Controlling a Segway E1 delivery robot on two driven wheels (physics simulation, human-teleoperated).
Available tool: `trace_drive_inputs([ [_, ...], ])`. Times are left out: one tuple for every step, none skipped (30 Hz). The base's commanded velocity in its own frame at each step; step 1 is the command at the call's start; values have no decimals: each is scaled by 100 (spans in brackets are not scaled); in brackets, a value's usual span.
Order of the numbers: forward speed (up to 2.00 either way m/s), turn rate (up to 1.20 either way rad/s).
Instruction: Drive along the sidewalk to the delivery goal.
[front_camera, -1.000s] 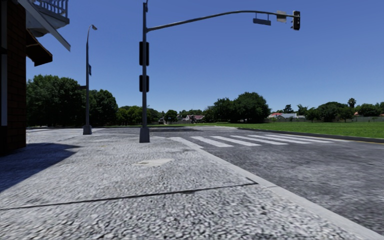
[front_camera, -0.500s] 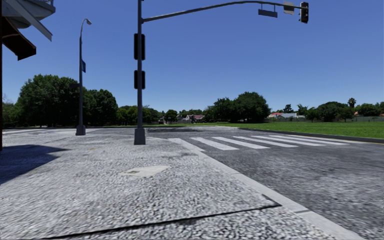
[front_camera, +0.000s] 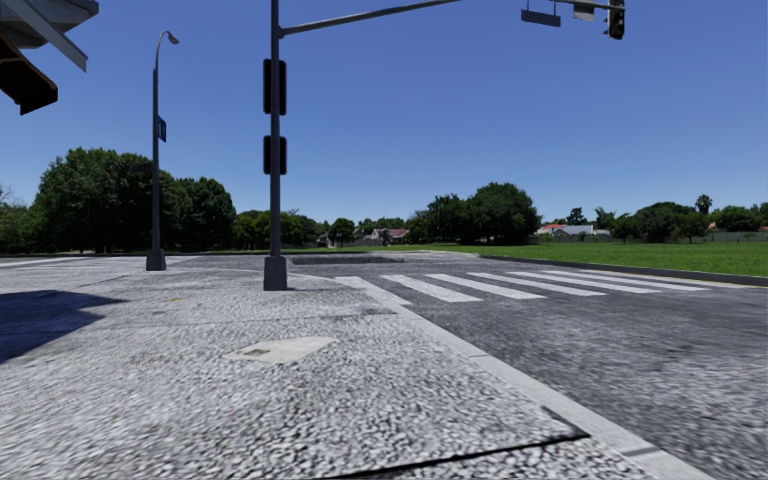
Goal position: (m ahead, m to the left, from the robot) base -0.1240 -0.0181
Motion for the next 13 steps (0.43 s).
trace_drive_inputs([
  [0,0],
  [0,0],
  [0,0],
  [0,0],
  [0,0],
  [0,0],
  [0,0],
  [0,0],
  [0,0],
  [0,0],
  [0,0],
  [0,0],
  [0,0],
])
